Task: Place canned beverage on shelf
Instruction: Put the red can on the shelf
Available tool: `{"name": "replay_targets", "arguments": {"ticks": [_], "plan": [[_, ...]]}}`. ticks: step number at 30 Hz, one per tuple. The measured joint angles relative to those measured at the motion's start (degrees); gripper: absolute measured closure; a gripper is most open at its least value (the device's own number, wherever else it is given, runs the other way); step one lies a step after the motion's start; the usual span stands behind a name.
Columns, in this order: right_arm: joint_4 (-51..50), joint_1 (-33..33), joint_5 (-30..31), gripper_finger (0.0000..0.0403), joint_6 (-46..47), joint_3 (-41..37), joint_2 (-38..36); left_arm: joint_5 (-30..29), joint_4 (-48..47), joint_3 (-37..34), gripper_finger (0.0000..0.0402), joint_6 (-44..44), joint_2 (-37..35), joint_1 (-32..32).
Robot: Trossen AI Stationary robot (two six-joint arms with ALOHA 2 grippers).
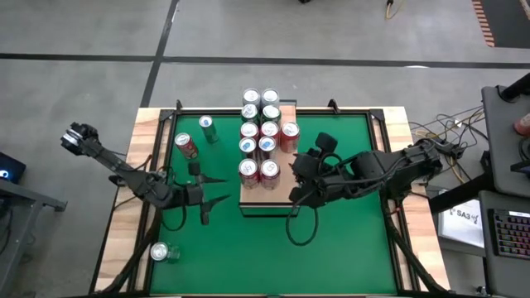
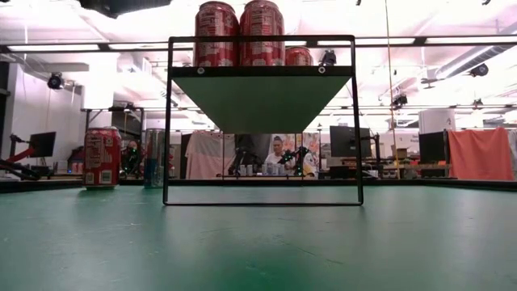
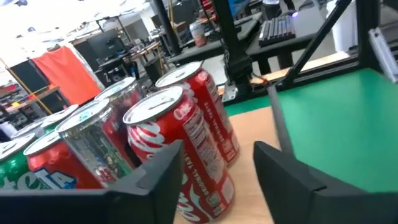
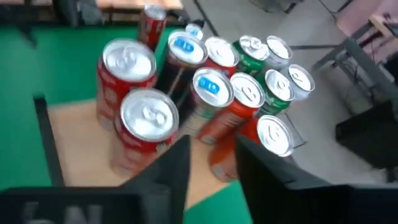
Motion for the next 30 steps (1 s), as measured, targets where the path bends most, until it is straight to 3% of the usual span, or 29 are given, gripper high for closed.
{"name": "replay_targets", "arguments": {"ticks": [5, 14, 30], "plan": [[-0.4, 0.1, -0.7, 0.0383, -2.8, -1.4, -0.2, 5.6, -4.6, -0.8, 0.0289, 0.0, 1.7, 3.5], [5.4, 0.0, -0.7, 0.039, -1.2, -4.8, -0.1, 5.5, -4.9, -0.9, 0.039, 6.0, 0.8, 4.6], [8.0, -0.9, -0.7, 0.039, -1.2, -5.0, 0.0, 6.3, 0.3, -1.0, 0.0401, 6.8, 3.3, 11.5]]}}
